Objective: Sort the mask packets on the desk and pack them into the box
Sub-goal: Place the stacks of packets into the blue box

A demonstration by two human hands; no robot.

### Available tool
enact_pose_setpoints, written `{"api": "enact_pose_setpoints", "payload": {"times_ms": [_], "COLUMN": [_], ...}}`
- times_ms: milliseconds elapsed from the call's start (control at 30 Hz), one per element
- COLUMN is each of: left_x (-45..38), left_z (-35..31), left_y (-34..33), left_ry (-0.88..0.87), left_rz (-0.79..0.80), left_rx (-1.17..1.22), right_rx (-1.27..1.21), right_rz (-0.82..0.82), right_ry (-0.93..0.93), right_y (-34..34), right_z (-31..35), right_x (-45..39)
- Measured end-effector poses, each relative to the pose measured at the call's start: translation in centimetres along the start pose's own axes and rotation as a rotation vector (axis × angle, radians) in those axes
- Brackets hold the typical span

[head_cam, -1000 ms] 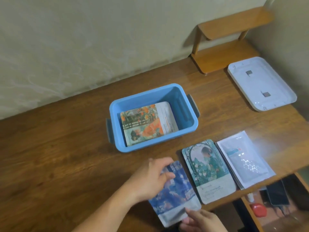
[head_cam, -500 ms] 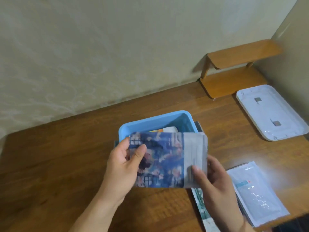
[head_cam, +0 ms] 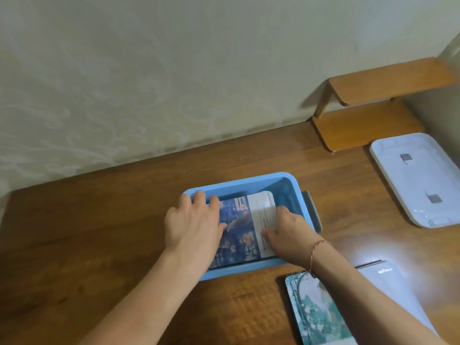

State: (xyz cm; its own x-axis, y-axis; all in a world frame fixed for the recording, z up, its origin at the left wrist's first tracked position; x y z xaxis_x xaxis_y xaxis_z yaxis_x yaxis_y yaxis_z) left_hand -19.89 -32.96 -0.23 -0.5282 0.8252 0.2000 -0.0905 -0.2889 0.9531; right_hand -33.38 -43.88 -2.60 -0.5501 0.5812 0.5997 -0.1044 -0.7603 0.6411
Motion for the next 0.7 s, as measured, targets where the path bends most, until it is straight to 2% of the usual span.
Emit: {"api": "enact_pose_setpoints", "payload": {"times_ms": [67,167,233,367,467,567,700], "left_x": [-0.4,-1.3,-2.0,-2.8,-3.1,-3.7,-4.0], "left_z": [-0.6,-1.2,-1.2,-0.7,-0.5,-0.3,0.1], "left_y": [-0.1,-1.0,-1.7,-2.7,-2.6,-2.2,-2.0], "left_ry": [-0.108,-0.265,-0.263,-0.229,-0.236,-0.235,-0.236], "left_rz": [-0.068,-0.023,0.041,0.197,0.268,0.342,0.333], "left_rx": [0.017,0.147,0.234,0.401,0.421,0.449,0.479], "right_rx": [0.085,0.054,-0.085,-0.319,-0.395,-0.595,-0.762], "right_rz": [0.018,-0.048,-0.039,0.038,0.096,0.118,0.145], "right_ry": [-0.011,0.037,0.053,-0.041,-0.100,-0.180,-0.207], "right_y": [0.5,0.6,0.4,-0.4,-1.2,-1.2,-1.7], "right_z": [0.2,0.4,0.8,0.4,-0.4,-0.6,-1.0], "right_x": [0.4,0.3,-0.6,-2.8,-3.4,-3.8,-4.0]}}
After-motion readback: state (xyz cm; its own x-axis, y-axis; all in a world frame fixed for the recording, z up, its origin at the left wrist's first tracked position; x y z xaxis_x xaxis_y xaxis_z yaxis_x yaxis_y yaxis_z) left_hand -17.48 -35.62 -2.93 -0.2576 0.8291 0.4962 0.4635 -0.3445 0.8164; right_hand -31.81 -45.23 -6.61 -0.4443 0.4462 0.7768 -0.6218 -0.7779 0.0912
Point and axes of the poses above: each hand's wrist, its own x-axis away from the middle knuckle, its own y-axis out of the back of the hand, z = x × y, the point moved 2 cm from there along -x, towards the middle knuckle
